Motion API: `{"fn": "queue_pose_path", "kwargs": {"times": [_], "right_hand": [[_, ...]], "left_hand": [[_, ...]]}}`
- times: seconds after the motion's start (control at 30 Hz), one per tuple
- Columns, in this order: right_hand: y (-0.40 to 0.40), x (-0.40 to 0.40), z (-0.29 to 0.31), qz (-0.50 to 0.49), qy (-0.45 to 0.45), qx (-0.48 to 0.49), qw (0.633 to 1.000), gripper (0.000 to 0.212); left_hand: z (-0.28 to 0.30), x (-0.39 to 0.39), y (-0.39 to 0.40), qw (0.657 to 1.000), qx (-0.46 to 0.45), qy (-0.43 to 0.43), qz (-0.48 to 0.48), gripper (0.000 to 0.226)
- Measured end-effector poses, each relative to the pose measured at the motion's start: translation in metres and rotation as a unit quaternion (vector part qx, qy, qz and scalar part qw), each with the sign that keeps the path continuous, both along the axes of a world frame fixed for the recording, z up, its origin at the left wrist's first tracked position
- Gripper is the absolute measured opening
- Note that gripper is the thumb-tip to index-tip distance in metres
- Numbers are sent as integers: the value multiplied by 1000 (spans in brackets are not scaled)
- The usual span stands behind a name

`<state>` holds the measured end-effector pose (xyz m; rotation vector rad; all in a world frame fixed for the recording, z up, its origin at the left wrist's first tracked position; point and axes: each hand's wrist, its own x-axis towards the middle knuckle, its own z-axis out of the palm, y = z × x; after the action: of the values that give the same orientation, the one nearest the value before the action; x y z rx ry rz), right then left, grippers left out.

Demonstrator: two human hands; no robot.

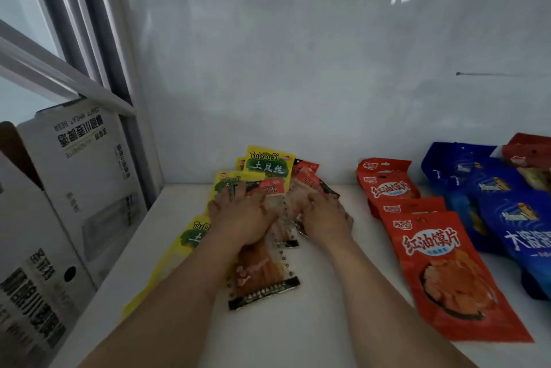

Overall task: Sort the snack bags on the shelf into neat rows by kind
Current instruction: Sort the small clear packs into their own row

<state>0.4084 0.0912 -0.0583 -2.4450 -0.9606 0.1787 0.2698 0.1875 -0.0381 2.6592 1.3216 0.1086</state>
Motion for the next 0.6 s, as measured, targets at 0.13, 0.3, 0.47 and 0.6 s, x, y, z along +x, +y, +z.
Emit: {"fn": "queue_pose_path", "kwargs": {"times": [0.13,0.3,0.47,0.6], "right_hand": [[7,1,-5,23,-14,12,1000,38],[15,-3,-7,78,-38,7,996,37],[16,-3,-9,77,-15,48,996,44],[7,-2,-6,-52,-11,24,998,68]], "left_hand": [[-4,-8,9,1000,-17,-9,25,73],[-3,-21,23,999,-15,-4,41,68],[4,-25,29,999,2,5,39,61],[14,-17,20,999,14,-35,12,54]]}}
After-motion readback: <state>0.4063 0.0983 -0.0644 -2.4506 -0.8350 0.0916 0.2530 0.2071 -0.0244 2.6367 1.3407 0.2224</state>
